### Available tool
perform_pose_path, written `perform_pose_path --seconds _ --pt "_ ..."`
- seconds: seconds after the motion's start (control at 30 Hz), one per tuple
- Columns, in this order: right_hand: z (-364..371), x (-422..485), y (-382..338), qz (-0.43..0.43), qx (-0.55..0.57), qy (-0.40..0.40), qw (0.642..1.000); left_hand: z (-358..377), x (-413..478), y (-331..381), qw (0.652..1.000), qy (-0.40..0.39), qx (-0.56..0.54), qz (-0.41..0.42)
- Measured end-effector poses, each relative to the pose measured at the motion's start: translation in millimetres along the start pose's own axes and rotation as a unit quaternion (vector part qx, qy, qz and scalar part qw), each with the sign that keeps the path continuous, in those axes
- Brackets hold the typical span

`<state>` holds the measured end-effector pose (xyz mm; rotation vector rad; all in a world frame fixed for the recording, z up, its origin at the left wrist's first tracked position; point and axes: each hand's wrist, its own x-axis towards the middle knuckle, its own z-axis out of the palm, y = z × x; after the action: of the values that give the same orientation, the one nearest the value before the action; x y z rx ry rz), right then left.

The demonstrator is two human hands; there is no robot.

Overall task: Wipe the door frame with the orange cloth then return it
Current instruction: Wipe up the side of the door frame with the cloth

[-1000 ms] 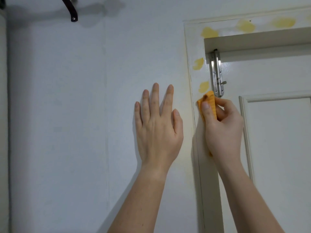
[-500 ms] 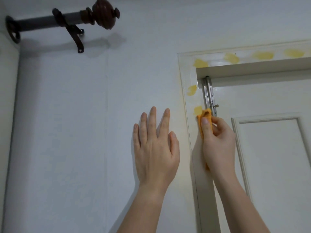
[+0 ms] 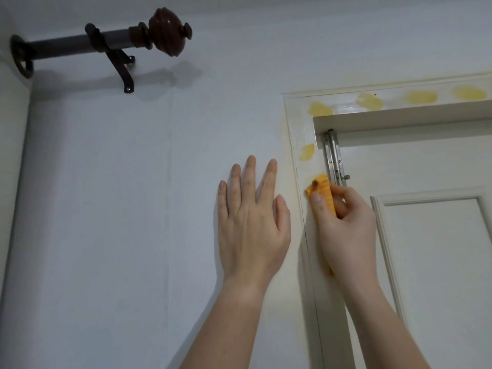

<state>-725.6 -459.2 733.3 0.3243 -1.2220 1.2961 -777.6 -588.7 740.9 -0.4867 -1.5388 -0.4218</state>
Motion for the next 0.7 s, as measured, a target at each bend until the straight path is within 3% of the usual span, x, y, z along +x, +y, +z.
perform_pose_path --seconds 0.7 --pt "13.8 38.6 -14.9 -0.007 -0.039 0.011 0.999 2.7 -1.0 -1.3 1.000 0.003 -0.005 0.007"
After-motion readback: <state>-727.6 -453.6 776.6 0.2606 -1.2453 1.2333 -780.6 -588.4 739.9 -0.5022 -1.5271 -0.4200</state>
